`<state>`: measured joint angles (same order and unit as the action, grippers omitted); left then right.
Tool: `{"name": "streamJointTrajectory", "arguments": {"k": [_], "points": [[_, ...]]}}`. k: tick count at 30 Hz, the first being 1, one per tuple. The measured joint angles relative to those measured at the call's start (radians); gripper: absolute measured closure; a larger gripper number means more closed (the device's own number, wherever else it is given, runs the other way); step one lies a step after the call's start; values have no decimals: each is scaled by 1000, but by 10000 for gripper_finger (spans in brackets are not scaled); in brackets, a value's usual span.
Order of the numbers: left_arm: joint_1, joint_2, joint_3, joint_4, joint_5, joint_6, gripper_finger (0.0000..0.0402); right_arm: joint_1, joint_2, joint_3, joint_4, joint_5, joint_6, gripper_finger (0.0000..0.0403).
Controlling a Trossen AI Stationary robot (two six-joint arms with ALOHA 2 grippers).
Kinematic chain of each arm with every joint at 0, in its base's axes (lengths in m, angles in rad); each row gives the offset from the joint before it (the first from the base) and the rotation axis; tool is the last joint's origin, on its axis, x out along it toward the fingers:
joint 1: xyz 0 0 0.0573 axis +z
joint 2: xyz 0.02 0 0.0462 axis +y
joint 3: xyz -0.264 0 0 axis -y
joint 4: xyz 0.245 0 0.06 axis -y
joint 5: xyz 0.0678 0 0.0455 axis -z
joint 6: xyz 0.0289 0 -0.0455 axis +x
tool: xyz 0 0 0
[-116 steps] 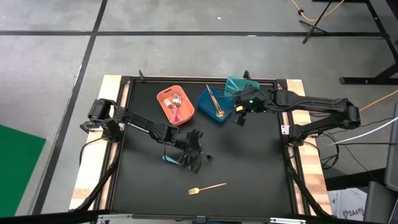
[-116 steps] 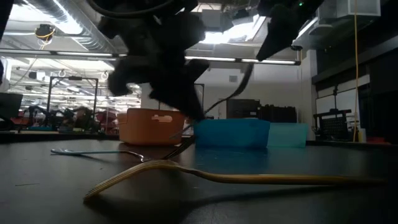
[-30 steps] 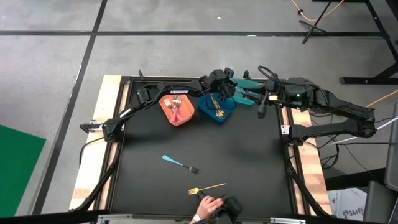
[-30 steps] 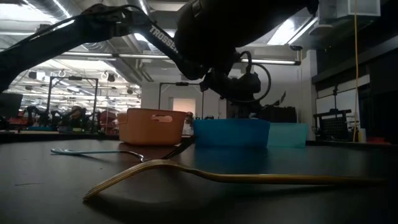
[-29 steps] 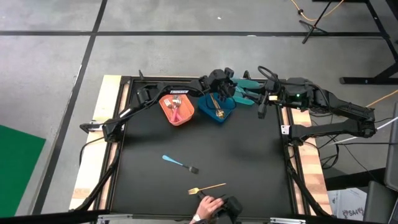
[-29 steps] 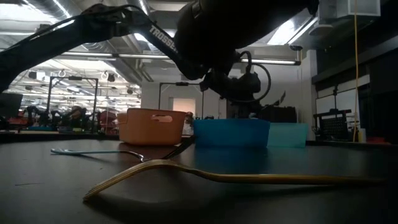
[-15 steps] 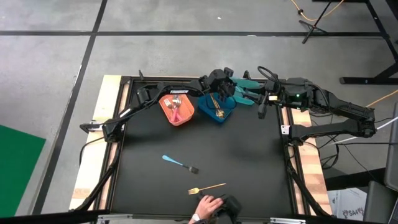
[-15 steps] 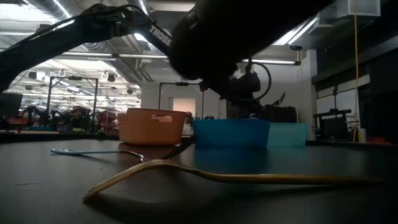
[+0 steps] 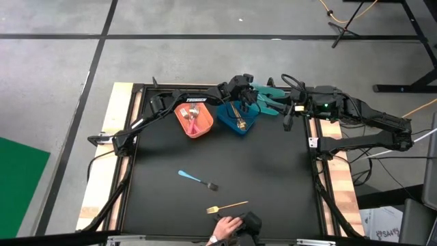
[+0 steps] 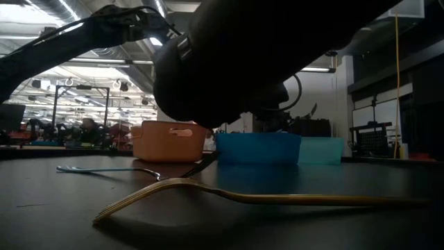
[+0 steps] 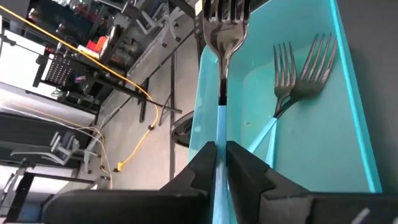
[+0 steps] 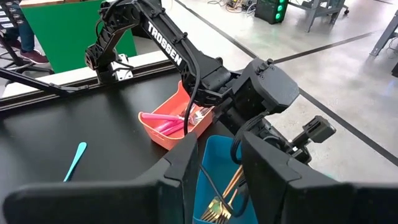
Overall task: Sort silverware by color (type)
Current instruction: Put the blue fork into the green bin
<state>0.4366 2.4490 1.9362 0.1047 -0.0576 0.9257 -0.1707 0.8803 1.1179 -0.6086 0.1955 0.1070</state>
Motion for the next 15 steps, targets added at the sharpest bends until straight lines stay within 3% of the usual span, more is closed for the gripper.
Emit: {"name": "streamJointTrajectory", "arguments": {"k": [15], "points": [[0,0,0,0,0,-1,349,0,0,0,0,2,0,292]]}}
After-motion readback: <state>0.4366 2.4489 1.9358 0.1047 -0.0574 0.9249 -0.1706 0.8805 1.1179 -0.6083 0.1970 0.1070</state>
